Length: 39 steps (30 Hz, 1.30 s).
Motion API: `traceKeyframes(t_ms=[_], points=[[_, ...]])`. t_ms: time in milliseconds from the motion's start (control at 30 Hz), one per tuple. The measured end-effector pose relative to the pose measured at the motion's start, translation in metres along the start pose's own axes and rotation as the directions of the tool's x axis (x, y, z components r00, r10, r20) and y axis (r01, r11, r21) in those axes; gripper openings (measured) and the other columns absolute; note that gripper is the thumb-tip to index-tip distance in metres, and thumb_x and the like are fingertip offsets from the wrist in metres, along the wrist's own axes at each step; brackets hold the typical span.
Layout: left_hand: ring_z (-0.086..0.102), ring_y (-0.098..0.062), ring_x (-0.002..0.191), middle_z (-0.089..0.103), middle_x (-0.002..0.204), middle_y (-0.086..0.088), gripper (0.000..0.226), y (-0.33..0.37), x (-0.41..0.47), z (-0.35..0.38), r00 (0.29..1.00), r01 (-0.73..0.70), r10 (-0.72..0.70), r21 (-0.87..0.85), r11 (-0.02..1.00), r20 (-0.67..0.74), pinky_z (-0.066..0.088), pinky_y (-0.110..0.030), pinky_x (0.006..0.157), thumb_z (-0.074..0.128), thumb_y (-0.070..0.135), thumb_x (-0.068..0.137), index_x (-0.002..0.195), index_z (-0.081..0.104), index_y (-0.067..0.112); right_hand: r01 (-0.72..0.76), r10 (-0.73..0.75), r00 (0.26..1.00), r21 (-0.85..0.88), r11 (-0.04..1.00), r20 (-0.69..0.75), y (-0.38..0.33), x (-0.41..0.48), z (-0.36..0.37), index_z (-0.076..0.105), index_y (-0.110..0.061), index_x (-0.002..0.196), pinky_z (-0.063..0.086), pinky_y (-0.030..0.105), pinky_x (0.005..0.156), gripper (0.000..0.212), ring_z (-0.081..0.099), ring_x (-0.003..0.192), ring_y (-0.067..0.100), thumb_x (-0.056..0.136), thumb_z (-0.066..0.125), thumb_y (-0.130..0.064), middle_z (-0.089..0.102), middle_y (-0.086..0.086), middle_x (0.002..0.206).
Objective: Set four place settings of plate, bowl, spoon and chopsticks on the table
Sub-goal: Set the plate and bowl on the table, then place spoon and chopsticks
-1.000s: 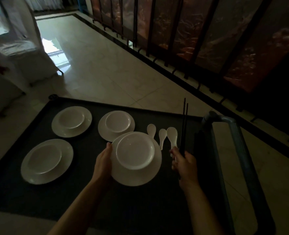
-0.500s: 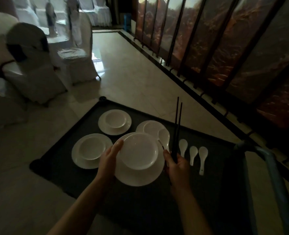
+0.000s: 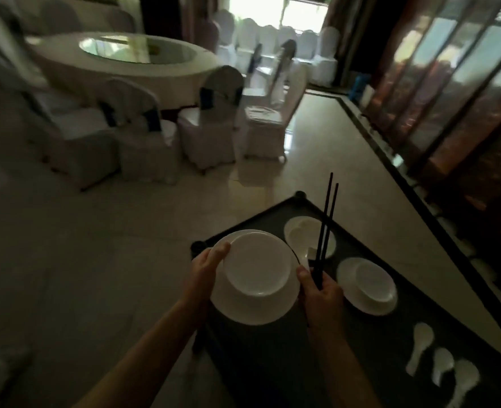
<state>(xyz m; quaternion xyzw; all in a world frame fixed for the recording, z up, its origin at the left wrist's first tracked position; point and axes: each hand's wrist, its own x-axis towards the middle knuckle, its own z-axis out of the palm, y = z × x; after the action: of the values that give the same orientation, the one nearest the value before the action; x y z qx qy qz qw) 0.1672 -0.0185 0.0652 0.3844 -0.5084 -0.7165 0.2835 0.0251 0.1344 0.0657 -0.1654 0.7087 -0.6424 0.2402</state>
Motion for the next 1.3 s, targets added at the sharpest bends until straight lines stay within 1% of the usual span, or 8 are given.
traceKeyframes(t_ms=[100,267,333,533,667,733,967,1300], points=[[0.069,-0.026,0.099,0.072,0.108,-0.005,0.056,0.007,-0.019,-0.035,0.986,-0.059,0.057,-0.008,0.998,-0.159,0.054,-0.054,0.089,0.060,0.064,0.073,0.111,0.070,0.024,0.029,-0.028,0.987,-0.009,1.000,0.161,-0.005,0.002,0.034,0.071,-0.030,0.107,0.059,0.039,0.075,0.017,0.074,0.089,0.014,0.093,0.063,-0.030,0.077,-0.003,0.096],[0.073,-0.009,0.084,0.077,0.093,0.010,0.024,0.010,-0.069,-0.093,0.901,-0.165,0.123,-0.065,0.984,-0.416,0.054,-0.027,0.062,0.061,0.054,0.084,0.096,0.075,0.039,0.107,-0.081,0.910,-0.043,0.993,0.408,-0.014,-0.013,0.092,0.075,-0.026,0.085,0.061,0.035,0.065,0.015,0.074,0.078,0.017,0.092,0.064,-0.034,0.077,0.000,0.083],[0.073,-0.012,0.085,0.077,0.093,0.007,0.030,0.008,-0.094,-0.114,0.847,-0.182,0.116,-0.078,0.980,-0.518,0.056,-0.030,0.066,0.062,0.059,0.077,0.093,0.076,0.038,0.138,-0.094,0.838,-0.042,0.990,0.537,-0.017,-0.028,0.113,0.074,-0.028,0.083,0.056,0.022,0.055,0.018,0.074,0.073,0.015,0.093,0.061,-0.037,0.076,0.001,0.079],[0.072,-0.012,0.090,0.077,0.096,0.009,0.039,-0.002,-0.186,-0.174,0.614,-0.247,0.094,-0.077,0.966,-0.783,0.055,-0.035,0.077,0.061,0.065,0.070,0.097,0.075,0.040,0.140,-0.108,0.615,0.027,0.990,0.781,-0.015,-0.096,0.180,0.062,-0.004,0.074,0.044,0.023,0.045,0.033,0.052,0.048,0.012,0.096,0.060,-0.029,0.056,-0.003,0.054],[0.072,-0.019,0.092,0.077,0.098,0.003,0.039,-0.015,-0.264,-0.208,0.416,-0.290,0.064,-0.066,0.955,-0.907,0.057,-0.039,0.082,0.063,0.061,0.074,0.096,0.076,0.032,0.077,-0.068,0.409,0.040,0.996,0.910,-0.011,-0.161,0.219,0.064,0.004,0.086,0.045,0.039,0.057,0.034,0.052,0.061,0.026,0.095,0.062,-0.029,0.057,0.013,0.069],[0.072,-0.017,0.091,0.077,0.098,0.002,0.029,-0.014,-0.284,-0.213,0.376,-0.292,0.056,-0.061,0.954,-0.925,0.056,-0.039,0.084,0.065,0.055,0.079,0.092,0.077,0.032,0.070,-0.071,0.397,0.046,0.996,0.915,-0.007,-0.174,0.232,0.069,-0.006,0.084,0.047,0.040,0.059,0.027,0.056,0.063,0.025,0.094,0.064,-0.030,0.061,0.014,0.072],[0.068,-0.021,0.100,0.075,0.103,0.004,0.041,-0.041,-0.434,-0.240,0.057,-0.307,-0.030,-0.046,0.951,-0.998,0.051,-0.050,0.096,0.062,0.063,0.075,0.100,0.075,0.033,0.068,-0.051,0.043,0.048,0.997,0.998,0.013,-0.316,0.271,0.062,-0.013,0.066,0.040,0.025,0.045,0.033,0.048,0.048,0.010,0.091,0.067,-0.035,0.050,-0.005,0.052],[0.069,-0.019,0.091,0.075,0.094,0.007,0.039,-0.088,-0.603,-0.260,-0.219,-0.352,-0.136,-0.051,0.934,-0.966,0.054,-0.037,0.072,0.063,0.065,0.073,0.096,0.073,0.035,0.089,0.002,-0.260,0.022,0.996,0.966,0.042,-0.496,0.270,0.056,-0.013,0.070,0.040,0.021,0.044,0.031,0.047,0.044,0.007,0.095,0.062,-0.030,0.049,-0.009,0.049]])
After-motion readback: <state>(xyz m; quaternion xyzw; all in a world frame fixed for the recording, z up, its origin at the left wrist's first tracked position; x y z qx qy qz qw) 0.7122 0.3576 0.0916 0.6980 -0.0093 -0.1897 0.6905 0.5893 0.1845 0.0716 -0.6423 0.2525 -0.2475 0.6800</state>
